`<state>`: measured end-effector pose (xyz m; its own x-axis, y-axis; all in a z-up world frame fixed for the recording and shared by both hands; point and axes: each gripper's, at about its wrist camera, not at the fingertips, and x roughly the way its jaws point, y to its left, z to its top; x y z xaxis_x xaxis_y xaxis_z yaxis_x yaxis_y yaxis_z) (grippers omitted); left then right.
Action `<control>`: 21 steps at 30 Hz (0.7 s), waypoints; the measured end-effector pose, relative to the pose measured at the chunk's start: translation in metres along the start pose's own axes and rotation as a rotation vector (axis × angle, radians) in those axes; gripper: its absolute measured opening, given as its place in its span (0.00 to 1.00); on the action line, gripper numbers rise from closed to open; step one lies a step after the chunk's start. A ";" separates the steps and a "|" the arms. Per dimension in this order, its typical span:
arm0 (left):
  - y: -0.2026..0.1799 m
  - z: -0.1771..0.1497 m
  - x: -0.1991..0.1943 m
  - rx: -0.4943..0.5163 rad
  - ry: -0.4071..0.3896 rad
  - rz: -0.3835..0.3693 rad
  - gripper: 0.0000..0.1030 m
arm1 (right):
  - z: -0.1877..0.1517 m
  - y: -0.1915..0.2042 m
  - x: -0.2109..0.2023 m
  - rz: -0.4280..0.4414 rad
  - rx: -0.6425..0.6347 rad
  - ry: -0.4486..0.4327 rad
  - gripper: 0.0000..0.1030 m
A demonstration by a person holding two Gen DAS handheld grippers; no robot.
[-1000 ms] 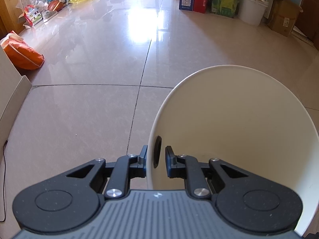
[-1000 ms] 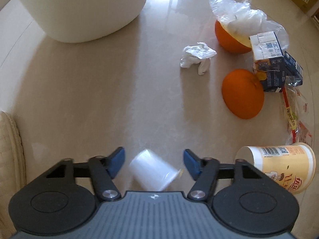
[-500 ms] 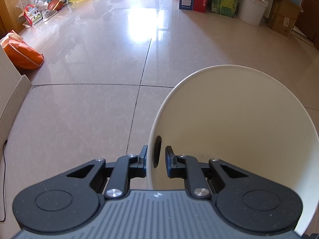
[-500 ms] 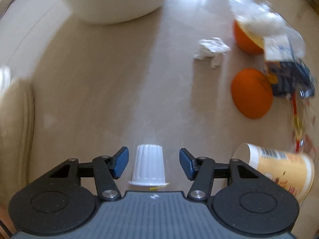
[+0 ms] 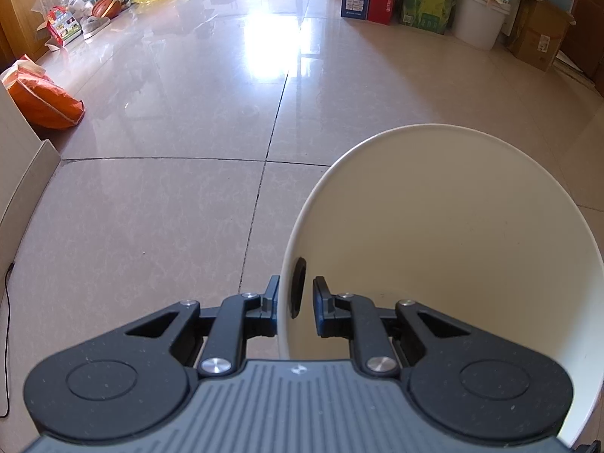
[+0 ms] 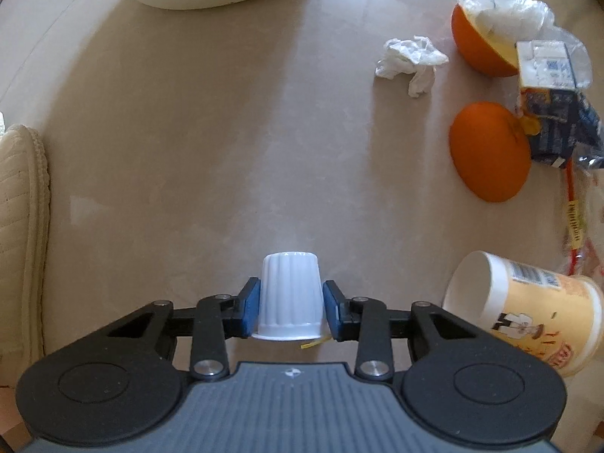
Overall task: Collect trash
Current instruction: 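Carry the paper cup over the bin and open the right gripper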
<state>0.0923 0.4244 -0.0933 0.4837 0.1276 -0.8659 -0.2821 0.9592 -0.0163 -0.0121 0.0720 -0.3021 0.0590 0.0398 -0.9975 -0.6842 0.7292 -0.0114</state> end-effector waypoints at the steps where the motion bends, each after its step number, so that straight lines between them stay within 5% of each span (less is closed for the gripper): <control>1: 0.000 0.000 0.000 -0.002 0.001 0.000 0.14 | 0.000 0.001 -0.001 -0.004 -0.011 -0.006 0.39; 9: 0.001 0.001 0.000 0.005 0.008 -0.006 0.14 | 0.012 0.013 -0.070 -0.001 -0.018 -0.059 0.39; 21: -0.003 0.009 0.001 0.046 0.023 0.004 0.10 | 0.101 0.014 -0.270 0.074 -0.118 -0.435 0.39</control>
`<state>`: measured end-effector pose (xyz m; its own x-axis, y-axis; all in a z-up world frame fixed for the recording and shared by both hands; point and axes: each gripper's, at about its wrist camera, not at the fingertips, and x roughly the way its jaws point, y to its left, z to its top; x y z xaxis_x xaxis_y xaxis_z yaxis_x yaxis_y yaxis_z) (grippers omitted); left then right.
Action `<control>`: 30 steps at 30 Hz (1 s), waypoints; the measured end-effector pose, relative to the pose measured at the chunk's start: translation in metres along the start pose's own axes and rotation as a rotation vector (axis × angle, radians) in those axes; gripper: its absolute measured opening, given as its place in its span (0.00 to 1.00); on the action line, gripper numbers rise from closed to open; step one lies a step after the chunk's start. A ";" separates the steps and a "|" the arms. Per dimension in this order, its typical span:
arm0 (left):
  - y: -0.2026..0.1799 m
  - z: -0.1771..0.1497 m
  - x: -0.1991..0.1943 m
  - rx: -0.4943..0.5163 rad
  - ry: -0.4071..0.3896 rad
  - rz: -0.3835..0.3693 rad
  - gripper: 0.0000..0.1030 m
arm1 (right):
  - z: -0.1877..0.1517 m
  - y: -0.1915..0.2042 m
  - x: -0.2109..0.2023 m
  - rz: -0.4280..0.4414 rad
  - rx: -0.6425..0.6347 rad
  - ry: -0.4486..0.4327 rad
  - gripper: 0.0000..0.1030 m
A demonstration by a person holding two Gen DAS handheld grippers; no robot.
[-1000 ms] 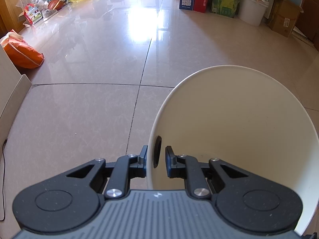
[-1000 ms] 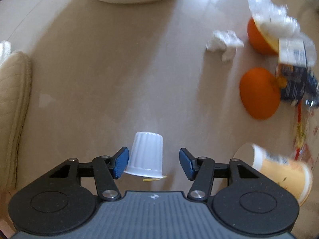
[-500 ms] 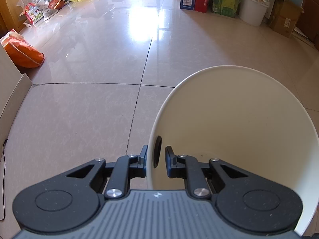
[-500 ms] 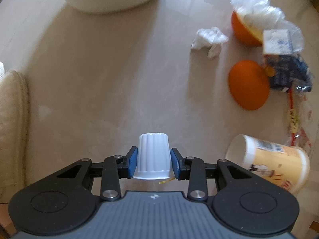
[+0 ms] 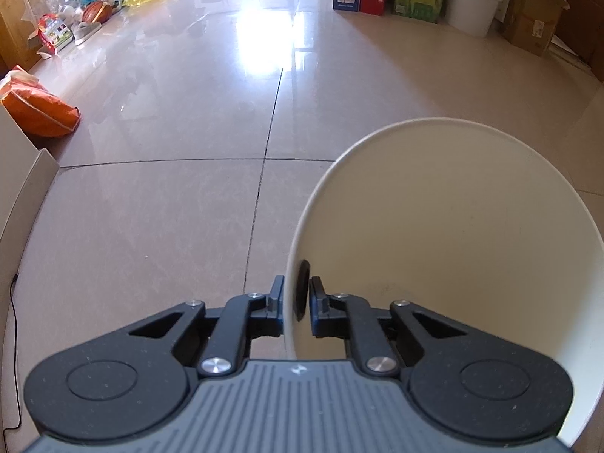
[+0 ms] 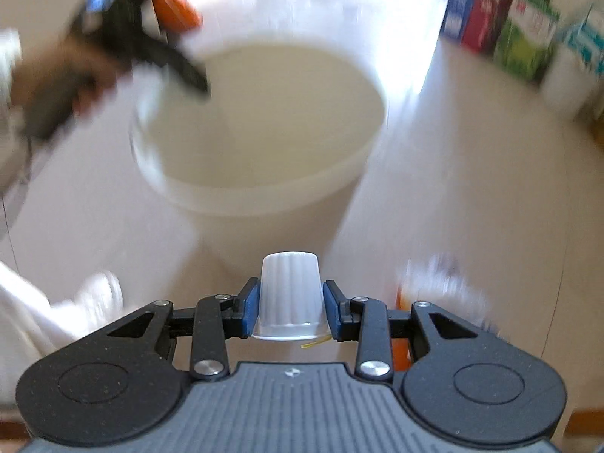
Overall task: Collect trash
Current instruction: 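Carry the paper cup over the bin and open the right gripper, then grasp the yellow milk-tea cup with the right gripper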
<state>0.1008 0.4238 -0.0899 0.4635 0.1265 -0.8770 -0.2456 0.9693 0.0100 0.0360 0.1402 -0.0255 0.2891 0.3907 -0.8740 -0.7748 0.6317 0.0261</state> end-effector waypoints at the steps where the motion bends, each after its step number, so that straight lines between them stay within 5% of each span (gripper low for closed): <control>1: 0.000 0.001 0.000 -0.003 -0.001 -0.003 0.09 | 0.013 0.001 -0.005 0.010 0.001 -0.026 0.39; 10: -0.005 -0.006 -0.001 0.018 -0.011 0.007 0.10 | 0.076 0.009 0.022 0.023 0.008 -0.158 0.40; 16: -0.006 -0.006 -0.002 0.019 -0.013 0.010 0.10 | 0.070 -0.005 0.028 0.032 0.081 -0.153 0.61; 22: -0.006 -0.006 -0.003 0.016 -0.013 0.016 0.10 | 0.024 -0.031 0.010 -0.063 0.164 -0.168 0.80; 30: -0.007 -0.005 -0.005 0.008 -0.012 0.020 0.11 | -0.083 -0.096 0.023 -0.245 0.354 -0.053 0.94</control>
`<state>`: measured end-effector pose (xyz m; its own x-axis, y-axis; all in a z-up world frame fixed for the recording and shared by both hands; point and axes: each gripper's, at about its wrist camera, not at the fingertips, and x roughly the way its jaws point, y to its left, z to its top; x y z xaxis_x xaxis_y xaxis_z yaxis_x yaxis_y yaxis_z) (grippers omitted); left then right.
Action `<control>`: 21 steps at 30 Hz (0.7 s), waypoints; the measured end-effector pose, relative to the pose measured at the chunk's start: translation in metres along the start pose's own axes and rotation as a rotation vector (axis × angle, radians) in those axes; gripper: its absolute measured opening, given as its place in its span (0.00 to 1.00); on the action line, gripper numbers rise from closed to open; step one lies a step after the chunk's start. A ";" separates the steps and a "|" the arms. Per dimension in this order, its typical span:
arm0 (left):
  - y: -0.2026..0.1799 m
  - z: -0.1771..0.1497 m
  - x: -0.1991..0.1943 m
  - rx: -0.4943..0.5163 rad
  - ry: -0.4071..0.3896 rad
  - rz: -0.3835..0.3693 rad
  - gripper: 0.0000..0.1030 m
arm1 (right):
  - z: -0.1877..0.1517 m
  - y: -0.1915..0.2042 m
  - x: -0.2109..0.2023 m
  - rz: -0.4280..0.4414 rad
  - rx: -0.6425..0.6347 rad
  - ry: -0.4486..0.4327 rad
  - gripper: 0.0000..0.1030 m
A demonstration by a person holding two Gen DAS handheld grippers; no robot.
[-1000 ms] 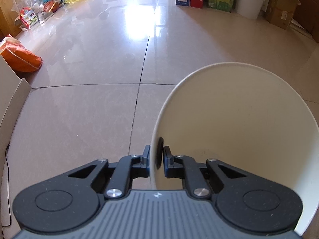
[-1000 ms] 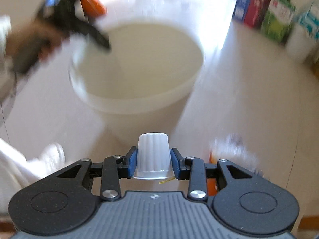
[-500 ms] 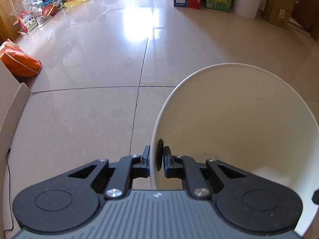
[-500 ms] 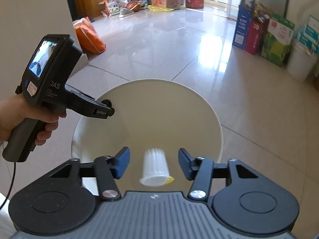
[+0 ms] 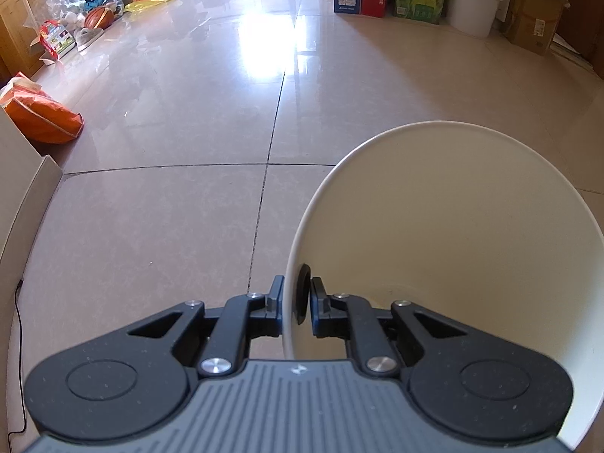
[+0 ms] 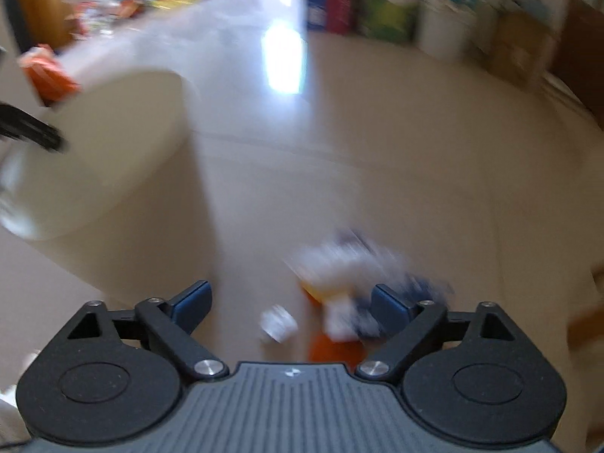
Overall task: Collect trash
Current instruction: 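Grasp the yellow milk-tea cup with the right gripper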
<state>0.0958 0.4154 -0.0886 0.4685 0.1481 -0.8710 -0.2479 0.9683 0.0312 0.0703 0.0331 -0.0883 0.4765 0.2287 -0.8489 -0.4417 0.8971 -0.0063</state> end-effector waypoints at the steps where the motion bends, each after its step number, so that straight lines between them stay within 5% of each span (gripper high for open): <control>1: 0.000 0.001 0.000 -0.001 0.000 0.001 0.11 | -0.015 -0.010 0.008 -0.038 0.021 0.030 0.95; 7: -0.002 0.001 0.000 0.000 -0.001 0.009 0.11 | -0.085 -0.074 0.042 -0.132 0.450 0.217 0.95; 13: -0.001 0.002 -0.001 -0.006 0.000 0.007 0.11 | -0.128 -0.124 0.066 -0.190 0.931 0.237 0.95; 21: 0.000 0.002 -0.001 -0.012 0.000 0.006 0.11 | -0.157 -0.149 0.109 -0.256 1.200 0.326 0.89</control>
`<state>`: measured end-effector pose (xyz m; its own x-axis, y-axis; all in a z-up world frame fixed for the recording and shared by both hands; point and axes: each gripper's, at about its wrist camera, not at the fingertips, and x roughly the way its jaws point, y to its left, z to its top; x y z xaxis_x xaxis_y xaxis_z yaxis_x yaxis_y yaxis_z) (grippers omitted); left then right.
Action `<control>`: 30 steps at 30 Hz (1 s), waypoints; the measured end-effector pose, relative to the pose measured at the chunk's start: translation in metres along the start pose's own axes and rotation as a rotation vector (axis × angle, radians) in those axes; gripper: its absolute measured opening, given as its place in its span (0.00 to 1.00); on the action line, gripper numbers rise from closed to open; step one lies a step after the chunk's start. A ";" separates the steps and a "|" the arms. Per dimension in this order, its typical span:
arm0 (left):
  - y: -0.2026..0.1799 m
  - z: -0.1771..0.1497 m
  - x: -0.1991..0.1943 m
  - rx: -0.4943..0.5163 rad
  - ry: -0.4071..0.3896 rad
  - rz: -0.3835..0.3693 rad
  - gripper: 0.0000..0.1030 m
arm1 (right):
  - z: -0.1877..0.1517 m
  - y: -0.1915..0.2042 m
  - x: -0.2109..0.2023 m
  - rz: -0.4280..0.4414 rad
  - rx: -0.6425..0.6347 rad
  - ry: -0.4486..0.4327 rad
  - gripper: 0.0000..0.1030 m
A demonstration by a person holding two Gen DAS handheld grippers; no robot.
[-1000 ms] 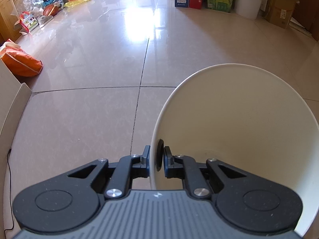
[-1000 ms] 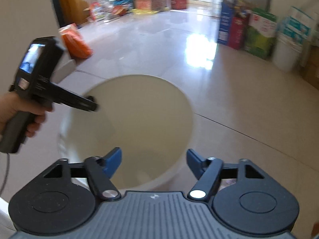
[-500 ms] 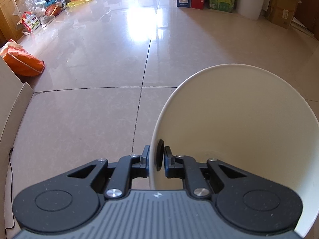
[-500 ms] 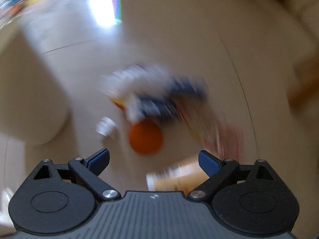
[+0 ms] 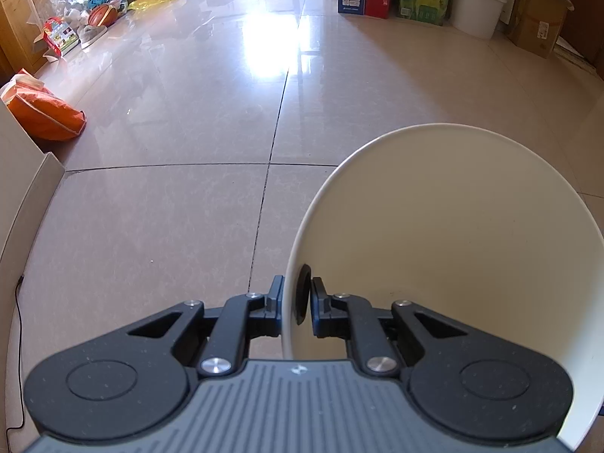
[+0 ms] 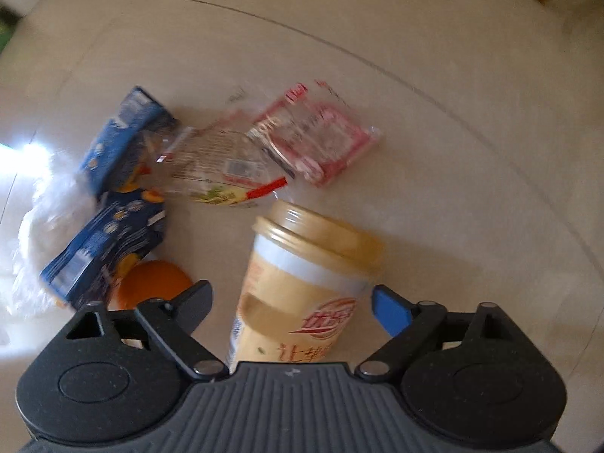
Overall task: Collect trash
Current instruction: 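Grasp the yellow milk-tea cup with the right gripper, then carry the milk-tea cup over the bin and release it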
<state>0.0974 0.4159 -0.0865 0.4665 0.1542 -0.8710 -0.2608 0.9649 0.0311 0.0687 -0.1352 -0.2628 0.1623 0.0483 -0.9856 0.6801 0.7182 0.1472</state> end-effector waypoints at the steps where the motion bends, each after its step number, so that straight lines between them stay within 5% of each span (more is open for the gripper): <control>1: 0.000 0.000 0.000 0.000 0.000 0.000 0.11 | 0.000 -0.001 0.004 0.000 0.017 0.001 0.89; 6: 0.000 0.000 0.001 -0.001 -0.001 0.001 0.11 | 0.003 -0.008 0.023 0.036 0.092 0.043 0.76; 12: 0.000 -0.001 0.001 -0.007 -0.001 0.003 0.11 | 0.003 -0.002 0.013 0.015 0.017 0.049 0.76; 21: -0.001 0.000 0.001 -0.018 0.002 0.012 0.12 | -0.013 0.066 -0.072 0.133 -0.364 0.016 0.75; 30: -0.004 0.002 0.001 -0.020 0.008 0.024 0.13 | -0.050 0.179 -0.207 0.383 -0.841 -0.048 0.75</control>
<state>0.1006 0.4127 -0.0861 0.4535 0.1756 -0.8738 -0.2884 0.9566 0.0425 0.1213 0.0183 -0.0364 0.3114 0.3712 -0.8748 -0.1657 0.9277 0.3346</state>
